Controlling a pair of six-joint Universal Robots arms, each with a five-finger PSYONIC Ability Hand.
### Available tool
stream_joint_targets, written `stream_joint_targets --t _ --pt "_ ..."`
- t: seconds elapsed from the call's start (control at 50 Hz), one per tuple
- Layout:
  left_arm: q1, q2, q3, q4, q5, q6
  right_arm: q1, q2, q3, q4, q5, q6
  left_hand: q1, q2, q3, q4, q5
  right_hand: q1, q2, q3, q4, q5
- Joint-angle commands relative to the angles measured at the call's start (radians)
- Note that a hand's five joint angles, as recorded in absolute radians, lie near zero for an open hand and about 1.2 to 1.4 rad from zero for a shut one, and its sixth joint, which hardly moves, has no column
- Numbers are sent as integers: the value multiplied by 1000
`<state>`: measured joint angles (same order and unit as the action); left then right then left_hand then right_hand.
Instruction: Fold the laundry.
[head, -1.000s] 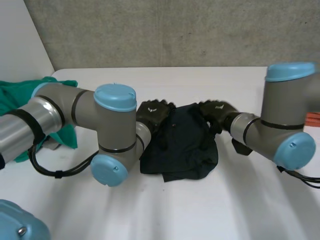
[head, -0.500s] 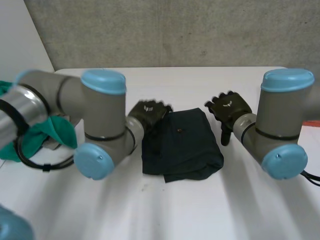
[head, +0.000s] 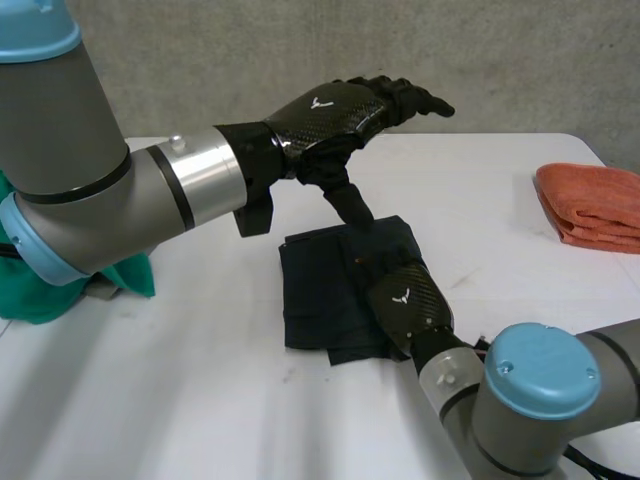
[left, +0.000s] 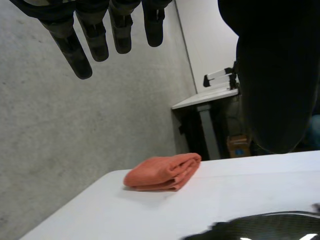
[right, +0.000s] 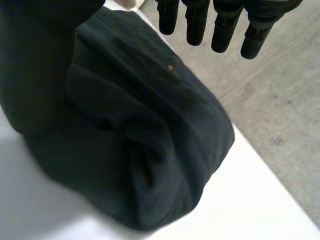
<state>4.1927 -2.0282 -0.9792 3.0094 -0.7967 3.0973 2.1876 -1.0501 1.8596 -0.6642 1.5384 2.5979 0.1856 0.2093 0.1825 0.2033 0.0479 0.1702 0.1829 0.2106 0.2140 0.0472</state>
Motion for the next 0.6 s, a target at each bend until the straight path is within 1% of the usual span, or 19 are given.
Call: stream_joint_targets --t 0.02,0.08,0.1,0.14,0.16,0.18,0.22,0.3,0.36,0.38,0.42,0.44,0.48,0.5,0.52,0.58,0.6 --pt "-9 6 -45 0 -9 9 -6 133 -126 -61 9 -7 7 -16 10 -10 -30 4 -8 -36 -39 -47" --pt "-9 14 -56 0 -9 9 -9 157 -169 -63 11 -4 7 -16 11 -10 -29 4 -8 -36 -39 -47" --pt "-9 16 -58 0 -9 9 -9 157 -178 -63 8 -4 7 -16 10 -10 -30 87 74 47 43 36" --pt "-11 19 -59 0 -9 11 -9 156 -195 -69 -1 -2 7 -16 11 -10 -29 439 426 398 395 387" --pt "-11 20 -59 0 -9 11 -9 156 -204 -72 -4 1 10 -13 13 -7 -27 679 666 638 635 627" --pt "-11 22 -59 0 -10 11 -9 156 -223 -74 -6 7 10 -13 13 -7 -27 1210 1197 1170 1166 1158" --pt "-11 23 -59 0 -12 11 -9 159 -250 -66 -14 11 7 -16 11 -10 -29 1226 1213 1186 1182 1175" --pt "-11 28 -56 2 -12 9 -28 160 -313 -58 -60 27 10 -13 13 -7 -27 1226 1213 1186 1182 1175" --pt "-11 37 -53 2 -13 9 -86 134 -361 -61 -87 44 10 -13 13 -7 -27 1226 1213 1186 1182 1175" --pt "-11 42 -52 3 -13 9 -123 105 -397 -63 -93 59 7 -16 11 -10 -29 1226 1213 1186 1182 1175" --pt "-10 49 -49 3 -16 9 -155 75 -433 -61 -89 73 7 -16 10 -10 -30 1226 1213 1186 1182 1175" --pt "-9 55 -47 3 -24 9 -195 49 -468 -61 -89 92 7 -16 10 -10 -30 1226 1213 1186 1182 1175" --pt "-9 59 -47 5 -33 9 -242 29 -500 -61 -93 117 7 -16 10 -10 -30 1226 1213 1186 1182 1175" --pt "-9 59 -45 5 -38 9 -267 21 -514 -61 -93 129 7 -16 10 -10 -30 1226 1213 1186 1182 1175" --pt "-9 63 -45 11 -44 7 -320 12 -548 -61 -95 151 4 -19 8 -13 -32 1226 1213 1186 1182 1175" --pt "-9 66 -47 23 -47 0 -403 15 -605 -60 -98 177 1 -22 5 -16 -35 1226 1213 1186 1182 1175" --pt "-9 66 -47 32 -48 -2 -458 24 -640 -58 -100 194 4 -19 8 -13 -32 1226 1213 1186 1182 1175"
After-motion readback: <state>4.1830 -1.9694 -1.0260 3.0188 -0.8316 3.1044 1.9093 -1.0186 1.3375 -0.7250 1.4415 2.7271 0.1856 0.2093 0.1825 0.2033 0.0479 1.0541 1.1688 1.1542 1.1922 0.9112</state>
